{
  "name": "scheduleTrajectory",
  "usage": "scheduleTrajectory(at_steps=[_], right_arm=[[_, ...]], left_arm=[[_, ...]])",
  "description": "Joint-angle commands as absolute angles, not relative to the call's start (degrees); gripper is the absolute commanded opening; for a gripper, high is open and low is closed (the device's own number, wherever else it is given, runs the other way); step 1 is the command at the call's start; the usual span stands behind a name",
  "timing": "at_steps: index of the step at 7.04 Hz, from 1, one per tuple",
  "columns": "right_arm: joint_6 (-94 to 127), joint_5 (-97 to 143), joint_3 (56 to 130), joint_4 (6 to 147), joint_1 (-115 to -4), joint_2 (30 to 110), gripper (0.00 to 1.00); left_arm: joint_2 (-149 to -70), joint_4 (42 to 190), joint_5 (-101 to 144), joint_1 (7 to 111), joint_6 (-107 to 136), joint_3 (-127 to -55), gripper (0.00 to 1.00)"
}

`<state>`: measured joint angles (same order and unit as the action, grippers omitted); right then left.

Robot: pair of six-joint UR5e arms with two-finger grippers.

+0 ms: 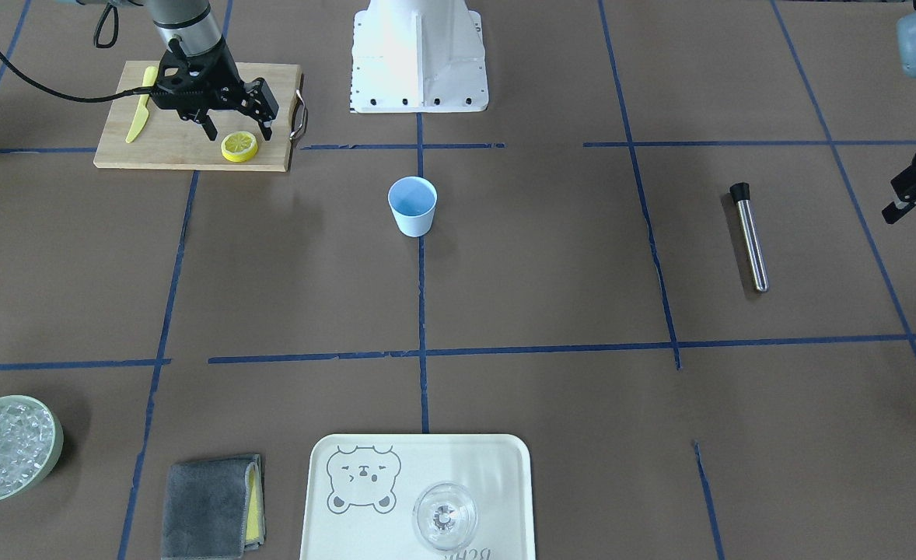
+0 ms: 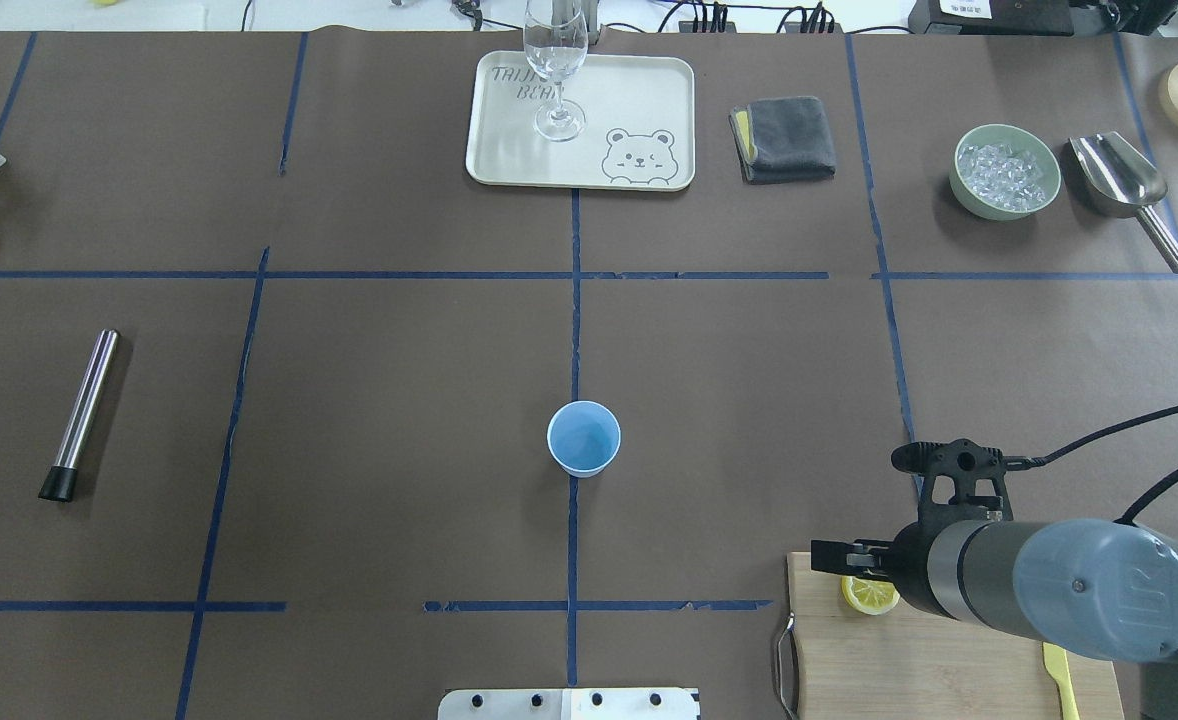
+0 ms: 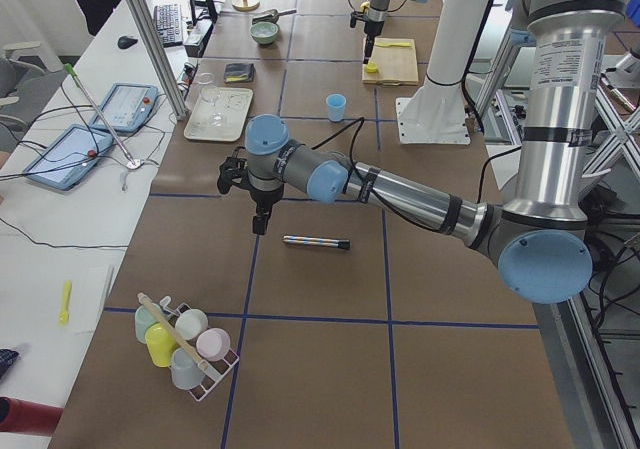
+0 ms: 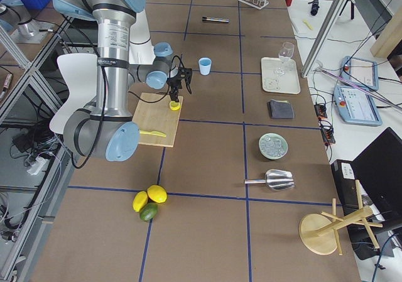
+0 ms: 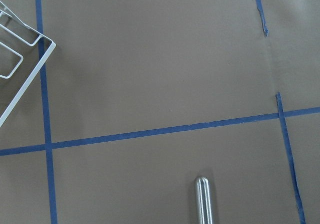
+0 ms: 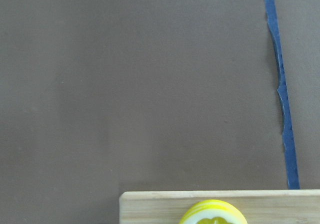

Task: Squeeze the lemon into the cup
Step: 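Move the right gripper down toward the lemon slice on the cutting board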

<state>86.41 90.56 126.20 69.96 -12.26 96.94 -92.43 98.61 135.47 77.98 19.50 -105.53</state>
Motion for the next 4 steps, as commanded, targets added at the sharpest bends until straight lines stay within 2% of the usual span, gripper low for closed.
scheduleTrajectory(at_steps=[1,4], right_arm=[[86.6,89.3,123.8,62.8,-10.4,100.9,1.0],[86.7,85.2,121.7,63.0,-6.7,100.5,1.0]], left_arm=[[-92.4,98.6,135.5,78.0,19.6,-105.6,1.0],[-92.3,100.6,135.5,78.0,19.8,-104.9,1.0]])
